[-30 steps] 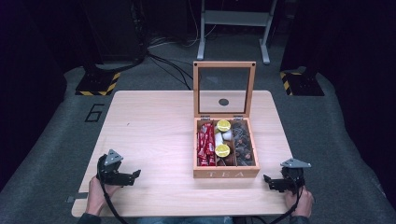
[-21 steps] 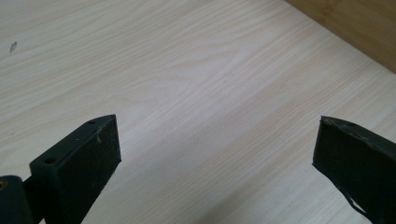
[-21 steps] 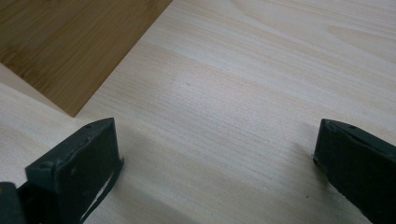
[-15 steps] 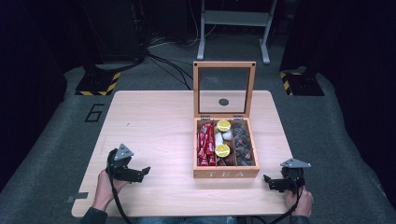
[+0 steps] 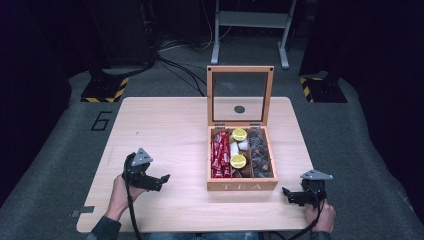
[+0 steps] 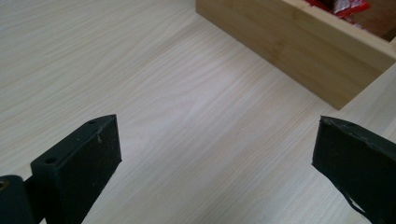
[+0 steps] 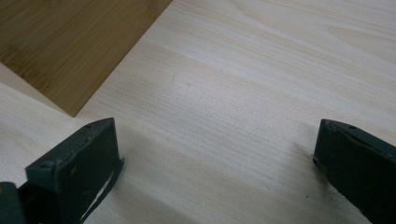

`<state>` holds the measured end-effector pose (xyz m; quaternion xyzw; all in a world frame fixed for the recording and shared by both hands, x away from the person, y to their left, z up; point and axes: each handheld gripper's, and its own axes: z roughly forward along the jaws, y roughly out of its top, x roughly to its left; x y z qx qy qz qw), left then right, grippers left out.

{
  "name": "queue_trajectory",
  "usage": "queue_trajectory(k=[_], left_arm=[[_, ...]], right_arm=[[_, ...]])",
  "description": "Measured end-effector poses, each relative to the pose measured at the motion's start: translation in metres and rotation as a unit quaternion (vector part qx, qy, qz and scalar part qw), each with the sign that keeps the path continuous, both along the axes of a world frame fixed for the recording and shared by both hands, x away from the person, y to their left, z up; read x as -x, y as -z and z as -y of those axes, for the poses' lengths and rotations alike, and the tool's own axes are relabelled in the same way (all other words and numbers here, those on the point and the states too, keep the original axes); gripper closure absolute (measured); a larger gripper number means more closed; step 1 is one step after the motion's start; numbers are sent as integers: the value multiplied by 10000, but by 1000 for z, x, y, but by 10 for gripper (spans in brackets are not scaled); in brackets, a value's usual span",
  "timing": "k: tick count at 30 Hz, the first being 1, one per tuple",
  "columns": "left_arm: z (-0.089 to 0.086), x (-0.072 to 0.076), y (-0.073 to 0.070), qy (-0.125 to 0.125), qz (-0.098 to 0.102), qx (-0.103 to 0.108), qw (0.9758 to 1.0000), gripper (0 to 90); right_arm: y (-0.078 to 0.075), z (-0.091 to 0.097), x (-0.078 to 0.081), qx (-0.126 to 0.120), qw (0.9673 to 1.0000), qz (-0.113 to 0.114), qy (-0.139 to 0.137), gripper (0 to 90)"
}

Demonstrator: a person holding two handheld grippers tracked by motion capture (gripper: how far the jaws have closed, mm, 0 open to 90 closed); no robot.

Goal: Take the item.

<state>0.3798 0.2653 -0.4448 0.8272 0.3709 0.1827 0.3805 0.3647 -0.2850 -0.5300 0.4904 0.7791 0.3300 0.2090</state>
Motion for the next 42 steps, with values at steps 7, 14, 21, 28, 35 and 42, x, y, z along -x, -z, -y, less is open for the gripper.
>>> queue_trajectory(k=[7, 14, 21, 28, 35, 42], left_arm=[[18, -7, -5, 230, 10, -68, 9997, 11], [35, -14, -9, 409, 17, 41, 9992, 13], [61, -25, -13, 600, 12, 85, 9982, 15], [75, -31, -15, 715, 4, 191, 9973, 17], [95, -36, -17, 914, -13, 209, 9956, 18], [124, -45, -17, 1116, -28, 147, 9936, 18]], right_arm=[[0, 0, 0, -3, 10000, -4, 1, 0], [0, 0, 0, -3, 10000, -6, 0, 0], [0, 0, 0, -3, 10000, -5, 1, 0], [0, -1, 0, -37, 10000, -5, 58, 0], [0, 0, 0, -2, 10000, -7, -3, 0], [0, 0, 0, -3, 10000, -4, 1, 0]])
